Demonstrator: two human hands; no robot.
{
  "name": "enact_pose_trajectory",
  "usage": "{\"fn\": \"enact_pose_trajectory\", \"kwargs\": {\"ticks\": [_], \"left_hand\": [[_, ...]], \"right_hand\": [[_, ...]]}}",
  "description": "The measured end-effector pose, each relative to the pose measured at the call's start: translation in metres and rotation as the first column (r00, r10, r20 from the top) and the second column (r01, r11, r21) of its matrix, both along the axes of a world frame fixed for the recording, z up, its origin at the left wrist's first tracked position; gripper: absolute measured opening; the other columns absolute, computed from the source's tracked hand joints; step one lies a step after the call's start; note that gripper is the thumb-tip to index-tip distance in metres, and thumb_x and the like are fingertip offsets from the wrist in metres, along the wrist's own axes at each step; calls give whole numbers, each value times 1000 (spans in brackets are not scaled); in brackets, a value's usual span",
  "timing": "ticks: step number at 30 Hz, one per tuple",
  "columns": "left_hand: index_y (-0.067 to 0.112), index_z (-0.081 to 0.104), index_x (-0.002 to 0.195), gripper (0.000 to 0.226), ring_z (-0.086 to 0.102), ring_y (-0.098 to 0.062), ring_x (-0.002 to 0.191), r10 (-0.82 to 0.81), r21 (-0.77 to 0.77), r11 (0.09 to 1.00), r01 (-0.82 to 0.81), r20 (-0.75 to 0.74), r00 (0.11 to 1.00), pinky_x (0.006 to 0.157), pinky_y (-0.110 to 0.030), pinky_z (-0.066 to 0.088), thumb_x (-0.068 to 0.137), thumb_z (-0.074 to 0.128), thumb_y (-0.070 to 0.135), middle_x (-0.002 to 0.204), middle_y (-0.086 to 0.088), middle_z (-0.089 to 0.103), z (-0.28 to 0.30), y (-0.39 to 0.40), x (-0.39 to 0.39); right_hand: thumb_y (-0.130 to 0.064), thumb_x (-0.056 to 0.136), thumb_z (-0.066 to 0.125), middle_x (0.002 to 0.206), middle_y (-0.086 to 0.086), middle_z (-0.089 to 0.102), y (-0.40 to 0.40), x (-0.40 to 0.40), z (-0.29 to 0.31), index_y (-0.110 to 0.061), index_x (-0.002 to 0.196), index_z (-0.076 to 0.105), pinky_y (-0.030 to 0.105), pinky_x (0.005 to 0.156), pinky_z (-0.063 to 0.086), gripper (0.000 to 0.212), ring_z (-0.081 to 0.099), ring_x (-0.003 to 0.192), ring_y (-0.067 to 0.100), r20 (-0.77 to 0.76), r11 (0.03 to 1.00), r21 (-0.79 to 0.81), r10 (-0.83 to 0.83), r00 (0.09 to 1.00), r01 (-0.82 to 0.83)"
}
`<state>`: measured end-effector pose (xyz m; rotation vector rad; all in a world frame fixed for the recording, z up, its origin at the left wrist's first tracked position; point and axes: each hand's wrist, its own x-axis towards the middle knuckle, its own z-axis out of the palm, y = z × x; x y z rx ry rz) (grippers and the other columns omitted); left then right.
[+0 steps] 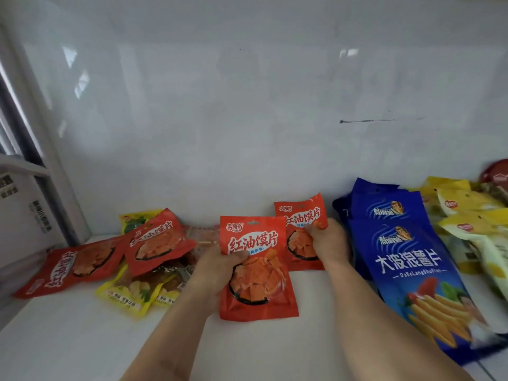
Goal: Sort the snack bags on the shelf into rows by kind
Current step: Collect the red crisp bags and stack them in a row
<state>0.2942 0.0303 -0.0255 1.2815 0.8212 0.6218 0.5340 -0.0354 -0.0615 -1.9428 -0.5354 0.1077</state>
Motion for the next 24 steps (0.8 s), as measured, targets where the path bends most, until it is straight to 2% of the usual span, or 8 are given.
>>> {"fn": "enact_pose_trajectory", "kwargs": {"ticks": [2, 5, 8, 11, 14, 16, 20, 24], "left_hand": [[13, 70, 110, 18, 76, -30, 89, -2, -10, 1000, 2, -16, 1000, 90, -52, 58, 93, 69, 9, 98, -8, 79, -3, 1, 11], [14, 72, 108, 15, 76, -28, 89, -7, 17, 1000, 8, -33, 999, 90, -51, 58, 94, 67, 10, 97, -6, 79, -5, 2, 27], [17, 72, 106, 14, 76, -26, 88, 3, 64, 998, 0, -59, 998, 89, -50, 58, 92, 71, 14, 96, -3, 79, -6, 2, 42], [20, 71, 108, 17, 76, -25, 90, 29, 102, 995, -21, -82, 996, 90, -50, 58, 91, 72, 17, 98, -1, 79, -9, 0, 60], [24, 68, 110, 21, 73, -20, 94, 77, 200, 978, -54, -108, 991, 90, -46, 58, 91, 72, 21, 104, 3, 77, -14, -6, 79], [26, 64, 108, 20, 70, -16, 93, 113, 261, 962, -80, -116, 987, 88, -40, 57, 91, 72, 21, 104, 6, 73, -16, -10, 90], [20, 59, 117, 31, 64, -16, 92, 199, 322, 936, -146, -137, 970, 81, -32, 51, 89, 73, 21, 108, 4, 69, -20, -16, 110], [14, 53, 129, 42, 66, -23, 102, 253, 340, 922, -185, -165, 953, 80, -32, 50, 92, 71, 20, 114, 2, 66, -21, -19, 120]], "right_hand": [[-35, 91, 69, 94, 1, 70, 4, 4, -3, -11, 104, 67, 23, 60, 43, 28, 62, 77, 17, 0, 1000, 13, -17, 1000, 17], [-39, 91, 69, 90, -2, 66, 10, 8, -4, -15, 100, 63, 34, 73, 53, 27, 63, 78, 19, 7, 999, -10, -47, 999, 47], [-42, 91, 67, 88, -4, 65, 13, 12, -2, -16, 99, 61, 35, 73, 54, 28, 64, 78, 19, -36, 1000, 25, 2, 999, -1], [-52, 94, 58, 85, -5, 68, 9, 13, 5, -13, 100, 65, 25, 61, 48, 40, 68, 76, 16, -96, 991, 124, 52, 994, -39], [-59, 101, 33, 77, -3, 68, 2, 11, 17, -11, 94, 66, 17, 48, 41, 59, 64, 64, 5, -169, 989, 120, 103, 980, -83], [-58, 102, 26, 74, -2, 68, 1, 11, 20, -11, 89, 68, 11, 43, 41, 65, 64, 58, 3, -200, 983, 148, 139, 970, -111], [-62, 95, 45, 82, 0, 74, 1, 14, 10, -9, 100, 68, 11, 47, 47, 58, 70, 62, 4, -207, 966, 203, 201, 957, -159], [-46, 87, 72, 97, 0, 74, -1, 14, 2, -12, 116, 63, 14, 51, 52, 46, 73, 72, 7, -226, 946, 266, 249, 942, -186]]}}
